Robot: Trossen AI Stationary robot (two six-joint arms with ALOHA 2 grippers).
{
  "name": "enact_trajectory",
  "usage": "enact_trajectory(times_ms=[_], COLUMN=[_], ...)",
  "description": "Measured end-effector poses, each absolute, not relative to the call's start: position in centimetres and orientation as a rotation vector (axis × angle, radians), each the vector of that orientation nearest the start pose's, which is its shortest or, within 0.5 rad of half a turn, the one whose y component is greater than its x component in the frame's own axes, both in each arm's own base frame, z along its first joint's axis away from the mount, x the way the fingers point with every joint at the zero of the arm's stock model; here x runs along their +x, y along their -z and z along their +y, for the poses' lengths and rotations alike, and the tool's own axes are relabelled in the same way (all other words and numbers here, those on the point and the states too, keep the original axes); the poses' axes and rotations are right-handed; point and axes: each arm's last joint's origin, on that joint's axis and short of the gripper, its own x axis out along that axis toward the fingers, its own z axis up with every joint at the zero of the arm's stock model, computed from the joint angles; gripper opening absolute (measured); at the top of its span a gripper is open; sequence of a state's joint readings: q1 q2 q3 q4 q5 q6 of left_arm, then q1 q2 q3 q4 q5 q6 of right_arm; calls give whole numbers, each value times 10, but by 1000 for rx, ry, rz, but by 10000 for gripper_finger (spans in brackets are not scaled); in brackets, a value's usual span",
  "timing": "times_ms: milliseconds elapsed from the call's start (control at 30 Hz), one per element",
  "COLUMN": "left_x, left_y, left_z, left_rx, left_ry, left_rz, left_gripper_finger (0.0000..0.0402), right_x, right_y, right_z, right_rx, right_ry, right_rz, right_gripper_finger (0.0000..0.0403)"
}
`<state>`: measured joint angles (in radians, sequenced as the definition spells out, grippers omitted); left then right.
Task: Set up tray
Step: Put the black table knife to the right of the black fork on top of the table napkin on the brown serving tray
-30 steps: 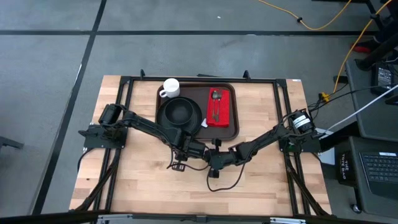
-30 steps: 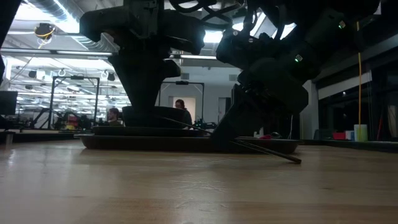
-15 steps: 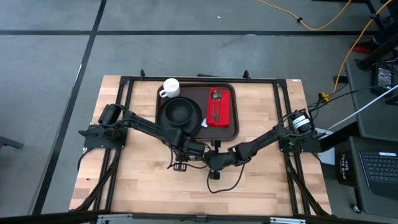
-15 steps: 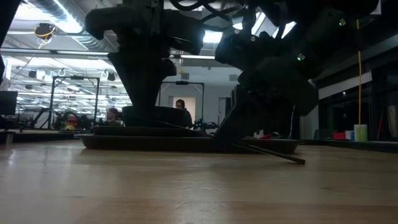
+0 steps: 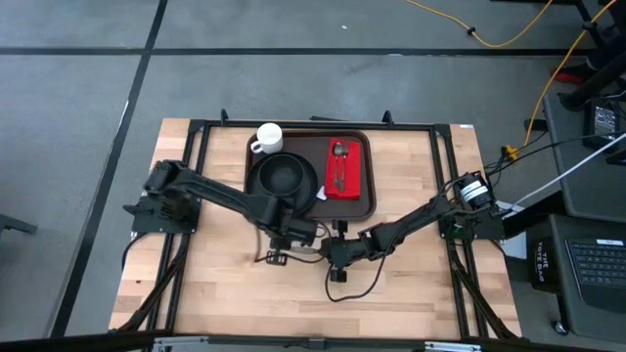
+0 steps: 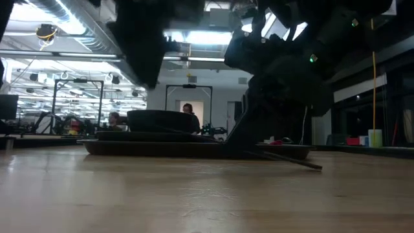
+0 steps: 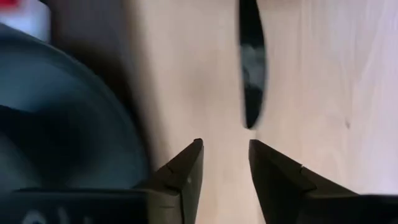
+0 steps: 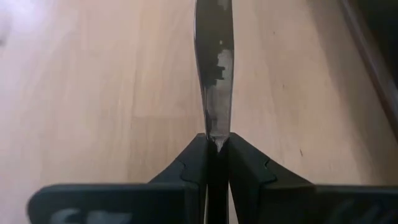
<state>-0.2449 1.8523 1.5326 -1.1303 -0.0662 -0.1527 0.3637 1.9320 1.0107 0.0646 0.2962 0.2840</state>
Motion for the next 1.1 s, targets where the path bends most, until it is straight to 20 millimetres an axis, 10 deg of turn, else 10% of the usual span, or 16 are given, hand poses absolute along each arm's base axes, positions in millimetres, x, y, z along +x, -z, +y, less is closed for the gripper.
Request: enact_trajectory(times_ms=[300, 700, 1100], left_x=[291, 206, 171], left_y=[-290, -256, -236], left_z=[-92, -111, -101], left_rx=[167, 58, 195], left_ry=[-52, 71, 128], left_rz=[1043, 383, 46], left_gripper_finger=[70, 32, 22], right_x=[337, 321, 311], right_y=[-149, -167, -199], right_z=[131, 151, 149], right_rx=[11, 44, 140], right_ry=[68, 88, 324], right_rz=[795, 755, 556], right_gripper_finger=[50, 50, 50])
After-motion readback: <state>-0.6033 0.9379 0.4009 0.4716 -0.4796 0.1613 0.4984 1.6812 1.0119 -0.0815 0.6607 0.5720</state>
